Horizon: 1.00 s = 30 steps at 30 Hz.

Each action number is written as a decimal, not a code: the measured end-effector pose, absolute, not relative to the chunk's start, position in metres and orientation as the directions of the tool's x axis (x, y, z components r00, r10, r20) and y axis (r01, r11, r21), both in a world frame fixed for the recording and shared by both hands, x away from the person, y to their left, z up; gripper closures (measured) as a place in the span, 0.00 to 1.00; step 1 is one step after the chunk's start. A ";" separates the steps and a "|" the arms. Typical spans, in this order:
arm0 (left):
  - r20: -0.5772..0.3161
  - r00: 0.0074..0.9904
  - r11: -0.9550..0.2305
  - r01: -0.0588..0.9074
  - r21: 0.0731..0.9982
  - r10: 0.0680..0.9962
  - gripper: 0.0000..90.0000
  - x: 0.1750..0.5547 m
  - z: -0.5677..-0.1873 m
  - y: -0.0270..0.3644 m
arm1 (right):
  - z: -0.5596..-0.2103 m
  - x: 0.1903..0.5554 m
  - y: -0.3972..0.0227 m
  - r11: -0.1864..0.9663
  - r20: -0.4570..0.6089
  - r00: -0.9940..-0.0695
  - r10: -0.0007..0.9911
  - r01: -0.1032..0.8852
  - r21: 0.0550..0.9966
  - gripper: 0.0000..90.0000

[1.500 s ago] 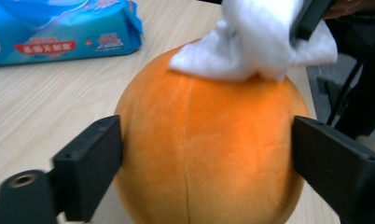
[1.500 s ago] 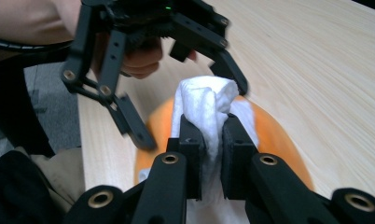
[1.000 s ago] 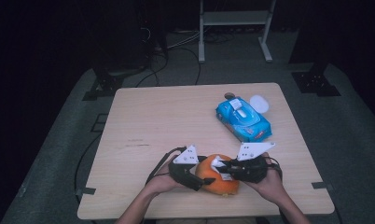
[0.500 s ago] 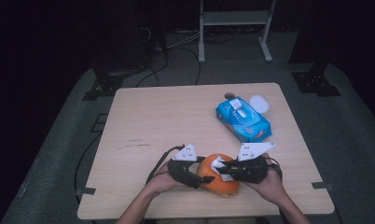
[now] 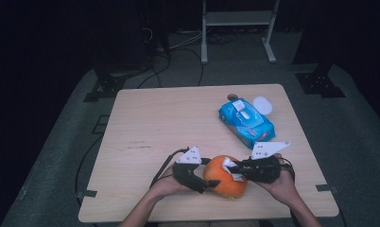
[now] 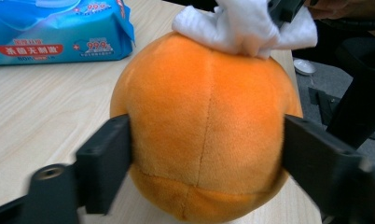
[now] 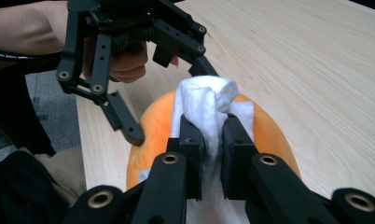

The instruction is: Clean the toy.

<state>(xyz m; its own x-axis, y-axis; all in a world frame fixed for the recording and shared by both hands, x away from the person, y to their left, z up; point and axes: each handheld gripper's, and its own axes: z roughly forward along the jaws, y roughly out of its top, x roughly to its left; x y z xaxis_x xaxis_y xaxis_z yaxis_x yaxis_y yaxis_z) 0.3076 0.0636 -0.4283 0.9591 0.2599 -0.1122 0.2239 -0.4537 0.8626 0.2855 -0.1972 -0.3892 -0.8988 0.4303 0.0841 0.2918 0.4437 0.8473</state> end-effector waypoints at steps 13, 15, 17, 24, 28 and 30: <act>-0.033 0.969 -0.488 0.153 0.859 0.245 0.29 0.297 -0.422 0.055 | -0.379 0.275 -0.173 0.483 0.022 -0.918 0.396 0.229 0.845 0.89; -0.035 0.969 -0.483 0.154 0.862 0.246 0.28 0.297 -0.422 0.055 | -0.378 0.278 -0.185 0.472 0.029 -0.906 0.423 0.248 0.846 0.89; -0.030 0.969 -0.478 0.147 0.866 0.243 0.28 0.297 -0.422 0.054 | -0.378 0.280 -0.193 0.463 0.038 -0.897 0.441 0.264 0.846 0.89; -0.001 0.971 -0.501 0.124 0.856 0.239 0.27 0.293 -0.419 0.050 | -0.380 0.274 -0.174 0.479 0.042 -0.918 0.394 0.244 0.844 0.89; 0.003 0.971 -0.505 0.122 0.855 0.241 0.27 0.293 -0.420 0.051 | -0.381 0.276 -0.162 0.497 0.029 -0.925 0.380 0.230 0.837 0.89; 0.006 0.971 -0.507 0.120 0.854 0.239 0.27 0.293 -0.421 0.051 | -0.381 0.278 -0.164 0.492 0.031 -0.921 0.389 0.236 0.838 0.89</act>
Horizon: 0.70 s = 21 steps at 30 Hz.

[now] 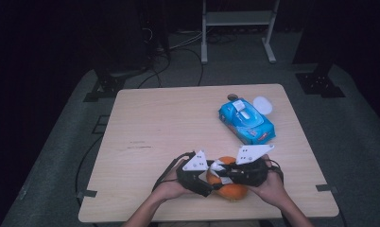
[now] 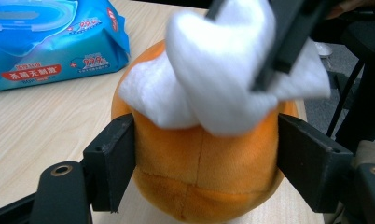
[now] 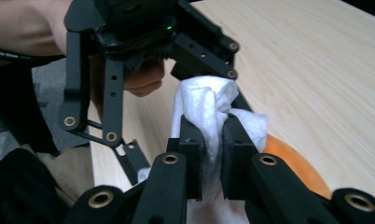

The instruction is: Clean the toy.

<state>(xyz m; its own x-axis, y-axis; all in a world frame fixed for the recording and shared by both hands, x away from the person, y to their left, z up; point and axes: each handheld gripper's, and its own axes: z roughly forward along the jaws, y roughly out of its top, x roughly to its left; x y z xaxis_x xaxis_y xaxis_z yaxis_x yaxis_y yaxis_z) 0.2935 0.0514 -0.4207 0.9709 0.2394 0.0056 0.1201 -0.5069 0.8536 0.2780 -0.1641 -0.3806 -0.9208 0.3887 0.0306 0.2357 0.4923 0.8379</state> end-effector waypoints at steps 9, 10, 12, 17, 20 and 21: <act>-0.005 0.973 -0.509 0.126 0.852 0.232 0.27 0.296 -0.425 0.056 | -0.383 0.284 -0.189 0.457 0.065 -0.897 0.438 0.285 0.843 0.89; -0.008 0.972 -0.507 0.128 0.852 0.233 0.27 0.297 -0.425 0.056 | -0.383 0.284 -0.191 0.456 0.066 -0.895 0.441 0.287 0.843 0.89; -0.010 0.972 -0.504 0.130 0.854 0.234 0.27 0.297 -0.426 0.056 | -0.382 0.284 -0.195 0.453 0.069 -0.889 0.452 0.295 0.841 0.89; 0.002 0.972 -0.513 0.122 0.850 0.234 0.27 0.295 -0.424 0.054 | -0.381 0.283 -0.194 0.457 0.067 -0.891 0.450 0.293 0.840 0.89; 0.015 0.974 -0.526 0.110 0.843 0.228 0.27 0.293 -0.423 0.051 | -0.380 0.282 -0.183 0.469 0.057 -0.901 0.430 0.276 0.839 0.89; 0.022 0.974 -0.530 0.104 0.841 0.226 0.26 0.292 -0.423 0.051 | -0.381 0.282 -0.179 0.474 0.055 -0.905 0.422 0.272 0.838 0.89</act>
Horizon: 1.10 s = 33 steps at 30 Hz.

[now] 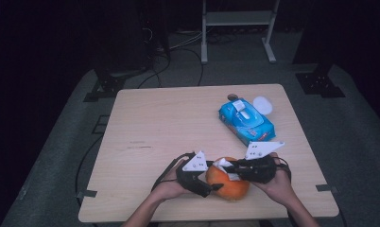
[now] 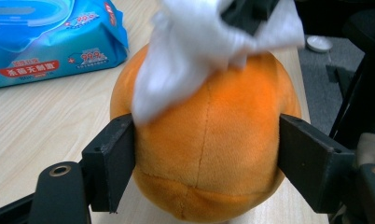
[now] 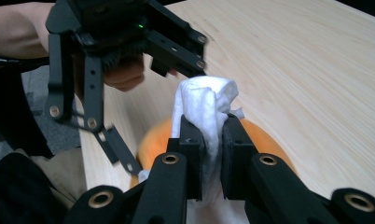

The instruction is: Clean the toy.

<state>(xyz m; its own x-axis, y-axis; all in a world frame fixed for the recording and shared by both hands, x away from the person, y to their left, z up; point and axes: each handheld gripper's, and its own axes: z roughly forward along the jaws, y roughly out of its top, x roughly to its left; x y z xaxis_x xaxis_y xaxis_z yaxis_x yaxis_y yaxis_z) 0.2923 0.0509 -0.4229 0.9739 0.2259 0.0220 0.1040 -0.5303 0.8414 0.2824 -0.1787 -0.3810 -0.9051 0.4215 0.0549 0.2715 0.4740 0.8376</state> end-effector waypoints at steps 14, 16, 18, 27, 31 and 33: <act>-0.020 0.975 -0.534 0.137 0.834 0.220 0.27 0.299 -0.432 0.063 | -0.383 0.285 -0.193 0.479 0.045 -0.890 0.453 0.286 0.830 0.89; -0.028 0.977 -0.539 0.142 0.830 0.213 0.26 0.301 -0.433 0.065 | -0.387 0.284 -0.201 0.472 0.062 -0.881 0.469 0.309 0.826 0.89; -0.037 0.978 -0.539 0.146 0.829 0.207 0.24 0.302 -0.432 0.065 | -0.390 0.285 -0.206 0.460 0.077 -0.878 0.473 0.321 0.828 0.89; -0.002 0.977 -0.523 0.115 0.845 0.212 0.18 0.300 -0.428 0.062 | -0.392 0.285 -0.185 0.488 0.047 -0.894 0.445 0.286 0.825 0.89; -0.038 0.974 -0.541 0.158 0.826 0.225 0.24 0.306 -0.433 0.070 | -0.393 0.286 -0.189 0.491 0.049 -0.893 0.448 0.292 0.820 0.89; -0.052 0.972 -0.547 0.173 0.819 0.230 0.24 0.308 -0.435 0.074 | -0.395 0.286 -0.195 0.491 0.051 -0.885 0.464 0.305 0.816 0.89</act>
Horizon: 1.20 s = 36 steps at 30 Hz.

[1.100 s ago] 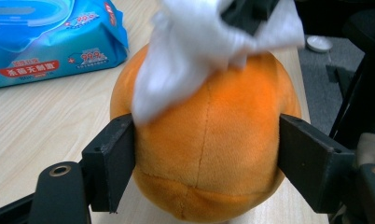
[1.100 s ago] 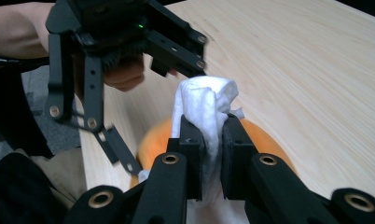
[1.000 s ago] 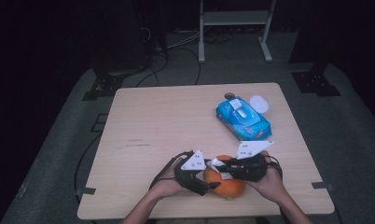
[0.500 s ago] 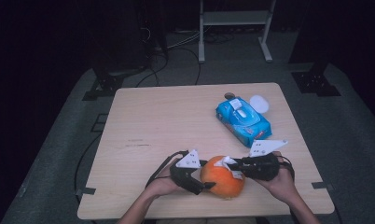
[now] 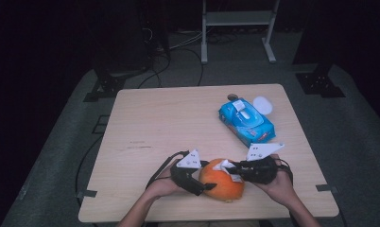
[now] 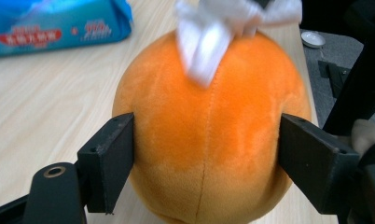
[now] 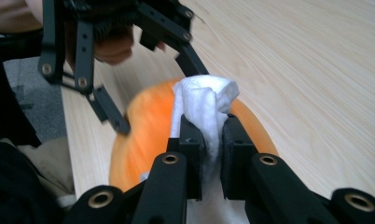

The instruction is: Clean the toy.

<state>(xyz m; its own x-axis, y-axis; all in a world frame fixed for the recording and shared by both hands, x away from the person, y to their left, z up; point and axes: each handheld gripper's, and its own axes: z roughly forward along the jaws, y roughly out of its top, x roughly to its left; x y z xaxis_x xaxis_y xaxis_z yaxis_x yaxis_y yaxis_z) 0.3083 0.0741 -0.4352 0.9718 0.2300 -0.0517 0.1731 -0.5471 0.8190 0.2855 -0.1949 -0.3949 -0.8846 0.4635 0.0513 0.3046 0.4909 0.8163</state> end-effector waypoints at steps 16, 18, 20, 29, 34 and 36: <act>-0.035 0.970 -0.511 0.157 0.845 0.240 0.24 0.309 -0.433 0.072 | -0.398 0.281 -0.192 0.490 0.055 -0.888 0.458 0.303 0.817 0.89; -0.058 0.967 -0.510 0.181 0.841 0.247 0.24 0.312 -0.435 0.077 | -0.402 0.283 -0.197 0.487 0.064 -0.881 0.468 0.318 0.813 0.89; -0.060 0.968 -0.507 0.180 0.843 0.244 0.24 0.312 -0.435 0.077 | -0.404 0.284 -0.201 0.479 0.075 -0.877 0.475 0.329 0.814 0.89; 0.017 0.979 -0.507 0.090 0.857 0.202 0.19 0.304 -0.430 0.066 | -0.398 0.282 -0.186 0.481 0.063 -0.893 0.446 0.298 0.824 0.89; -0.011 0.976 -0.519 0.126 0.845 0.219 0.25 0.308 -0.432 0.074 | -0.401 0.282 -0.188 0.488 0.061 -0.891 0.451 0.303 0.818 0.89; -0.024 0.974 -0.521 0.141 0.842 0.225 0.26 0.310 -0.433 0.077 | -0.403 0.283 -0.194 0.480 0.071 -0.884 0.462 0.317 0.818 0.89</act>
<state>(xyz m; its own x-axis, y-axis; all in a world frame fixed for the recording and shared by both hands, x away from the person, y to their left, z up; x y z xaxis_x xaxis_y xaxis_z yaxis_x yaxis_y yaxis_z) 0.3104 0.0773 -0.4328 0.9740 0.2253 -0.0239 0.1412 -0.5208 0.8419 0.2834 -0.1937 -0.4029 -0.8840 0.4622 0.0709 0.3167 0.4802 0.8180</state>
